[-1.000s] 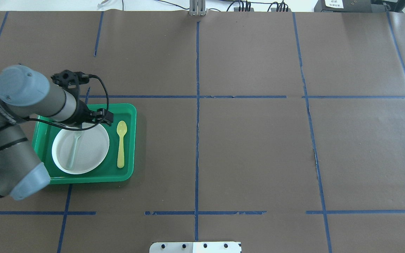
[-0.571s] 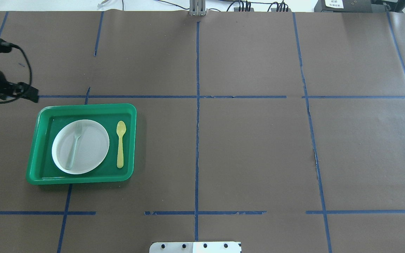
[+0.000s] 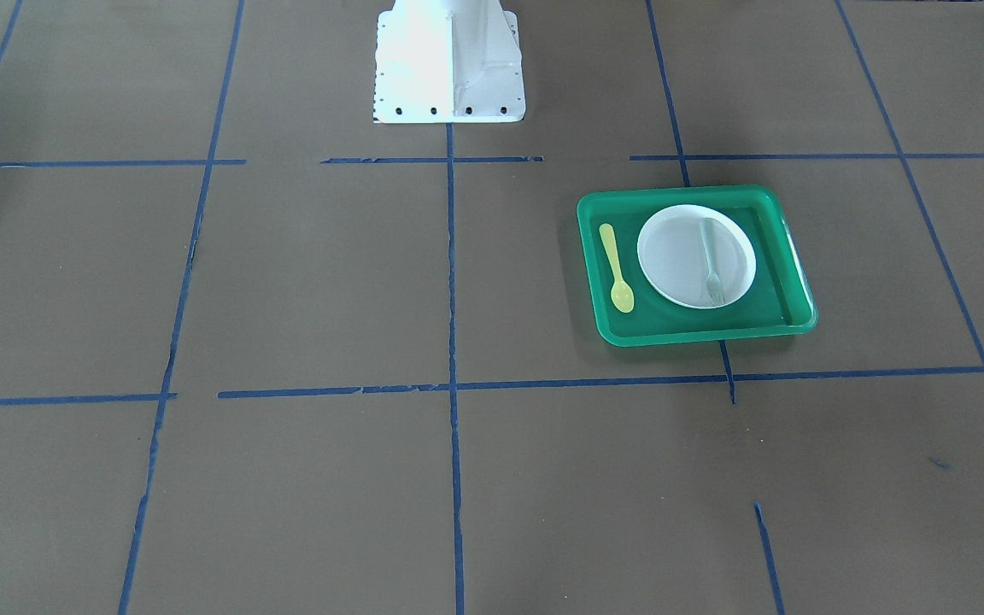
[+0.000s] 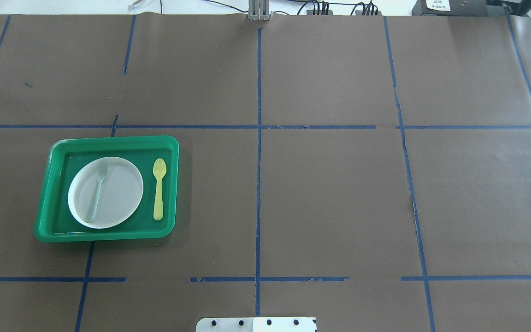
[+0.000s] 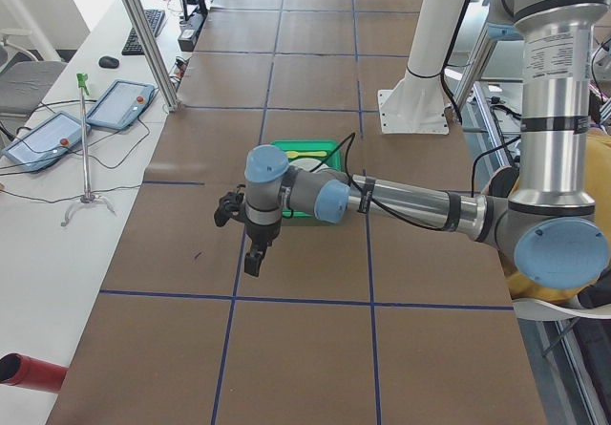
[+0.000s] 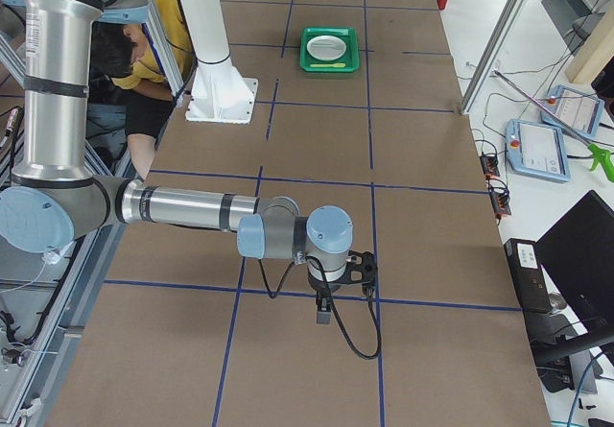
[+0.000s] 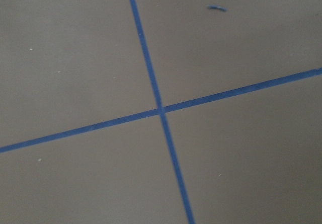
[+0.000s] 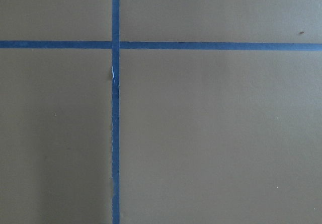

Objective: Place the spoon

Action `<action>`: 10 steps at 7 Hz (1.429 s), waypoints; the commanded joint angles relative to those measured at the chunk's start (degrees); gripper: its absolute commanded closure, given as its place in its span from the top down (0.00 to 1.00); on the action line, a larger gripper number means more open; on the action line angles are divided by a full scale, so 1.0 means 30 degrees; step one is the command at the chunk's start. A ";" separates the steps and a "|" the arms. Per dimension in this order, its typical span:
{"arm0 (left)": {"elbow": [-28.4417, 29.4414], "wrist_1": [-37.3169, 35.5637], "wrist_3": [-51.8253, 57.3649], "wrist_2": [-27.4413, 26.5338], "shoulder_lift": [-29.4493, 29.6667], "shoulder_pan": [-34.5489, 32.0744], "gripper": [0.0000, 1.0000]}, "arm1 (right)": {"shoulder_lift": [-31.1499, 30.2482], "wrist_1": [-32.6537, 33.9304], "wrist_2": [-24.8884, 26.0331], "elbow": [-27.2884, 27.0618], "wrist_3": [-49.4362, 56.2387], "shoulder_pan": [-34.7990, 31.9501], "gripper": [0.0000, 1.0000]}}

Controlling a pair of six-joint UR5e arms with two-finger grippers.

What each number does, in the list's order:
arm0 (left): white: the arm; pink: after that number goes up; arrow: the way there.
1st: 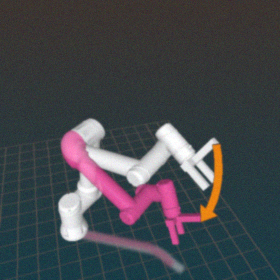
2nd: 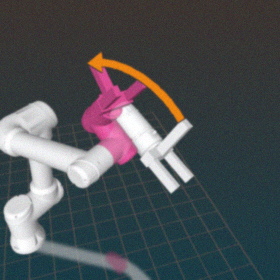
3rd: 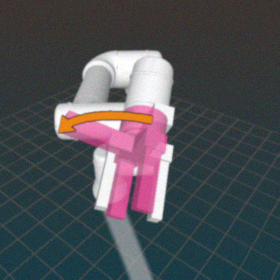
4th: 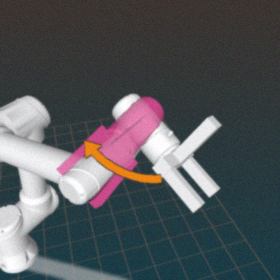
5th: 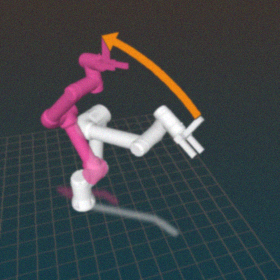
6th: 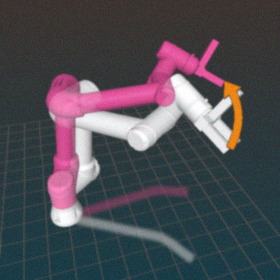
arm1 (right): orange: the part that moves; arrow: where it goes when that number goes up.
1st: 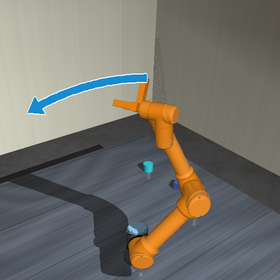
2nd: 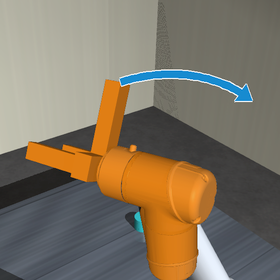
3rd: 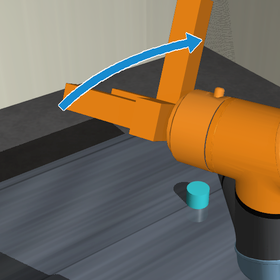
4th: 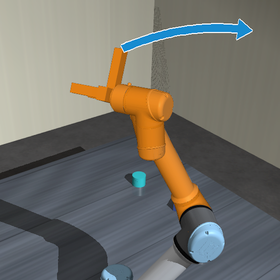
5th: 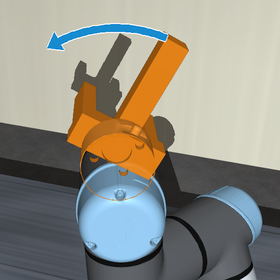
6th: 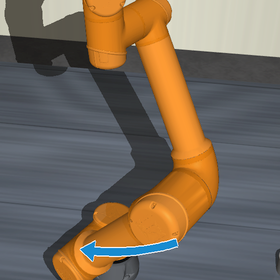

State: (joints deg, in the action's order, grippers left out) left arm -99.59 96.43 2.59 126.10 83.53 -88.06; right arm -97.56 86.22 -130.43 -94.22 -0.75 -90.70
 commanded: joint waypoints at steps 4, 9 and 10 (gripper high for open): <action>0.0618 0.0111 0.0631 0.1033 -0.0919 -0.1996 1.00 | 0.0000 0.0001 0.0000 0.0000 -0.0013 0.0000 1.00; 0.0530 0.0170 0.0543 0.1064 -0.0831 -0.1996 1.00 | 0.0000 0.0001 0.0000 0.0000 -0.0013 0.0000 1.00; 0.0558 0.0199 0.0543 0.1064 -0.0830 -0.1996 1.00 | 0.0000 0.0001 0.0000 0.0000 -0.0013 0.0000 1.00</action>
State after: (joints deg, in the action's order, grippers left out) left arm -97.88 96.97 4.22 129.28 81.01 -94.04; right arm -97.56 86.22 -130.43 -94.22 -0.79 -90.70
